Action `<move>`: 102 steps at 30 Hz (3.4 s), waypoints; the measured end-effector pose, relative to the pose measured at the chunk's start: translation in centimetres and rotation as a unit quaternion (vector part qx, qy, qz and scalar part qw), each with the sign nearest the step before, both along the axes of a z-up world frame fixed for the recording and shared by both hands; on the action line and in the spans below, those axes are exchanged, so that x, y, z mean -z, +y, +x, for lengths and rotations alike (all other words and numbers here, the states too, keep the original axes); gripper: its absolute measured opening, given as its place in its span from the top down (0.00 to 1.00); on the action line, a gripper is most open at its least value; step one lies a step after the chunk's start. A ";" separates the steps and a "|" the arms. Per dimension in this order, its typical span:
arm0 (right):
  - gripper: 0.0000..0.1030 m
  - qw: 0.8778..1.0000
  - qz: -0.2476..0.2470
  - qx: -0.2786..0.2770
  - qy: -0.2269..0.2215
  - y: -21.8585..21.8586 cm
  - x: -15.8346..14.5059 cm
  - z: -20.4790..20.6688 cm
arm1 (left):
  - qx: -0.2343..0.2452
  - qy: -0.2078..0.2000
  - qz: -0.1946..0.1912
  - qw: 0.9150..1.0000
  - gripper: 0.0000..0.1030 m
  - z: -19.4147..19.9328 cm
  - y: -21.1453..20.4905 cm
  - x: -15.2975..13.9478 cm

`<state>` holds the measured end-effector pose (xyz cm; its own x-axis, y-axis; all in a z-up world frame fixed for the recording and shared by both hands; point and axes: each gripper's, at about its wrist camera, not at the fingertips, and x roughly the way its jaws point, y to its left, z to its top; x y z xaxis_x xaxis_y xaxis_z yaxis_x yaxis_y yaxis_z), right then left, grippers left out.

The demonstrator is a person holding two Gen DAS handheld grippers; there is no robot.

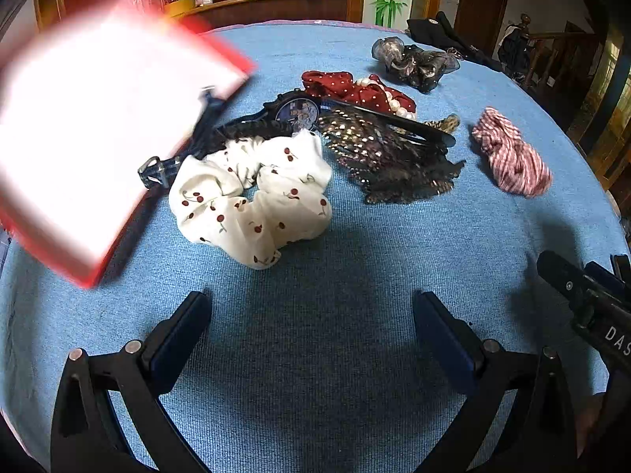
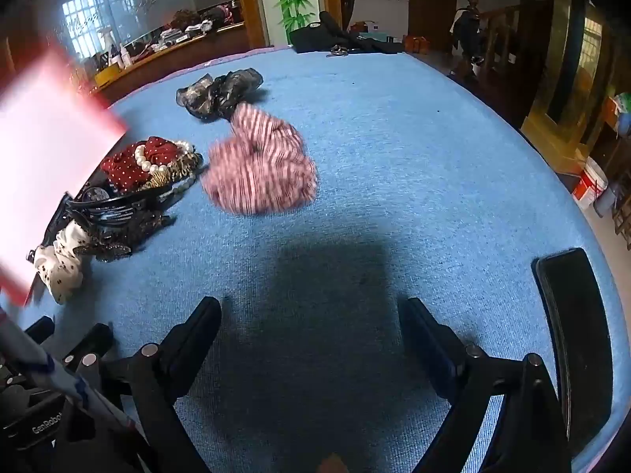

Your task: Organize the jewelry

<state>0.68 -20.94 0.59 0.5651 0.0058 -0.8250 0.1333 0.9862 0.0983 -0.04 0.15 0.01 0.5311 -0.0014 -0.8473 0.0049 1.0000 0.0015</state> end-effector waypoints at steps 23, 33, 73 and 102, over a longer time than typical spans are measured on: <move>0.08 1.000 -0.008 0.001 0.001 0.0 0.1 -0.1 | 0.000 0.000 0.000 1.000 0.00 0.1 0.1 0.0; 0.10 0.997 -0.024 -0.007 -0.077 1.3 -4.1 -4.5 | 0.001 -0.049 0.046 0.998 0.00 -1.5 -0.6 -1.8; 0.10 0.990 -0.009 -0.062 -0.130 6.6 -6.4 -8.2 | -0.016 -0.163 0.030 0.986 0.00 -8.0 5.2 -8.2; 0.10 0.989 -0.026 -0.060 -0.130 4.9 -7.6 -6.0 | -0.017 -0.149 0.029 0.988 0.00 -6.9 5.8 -7.6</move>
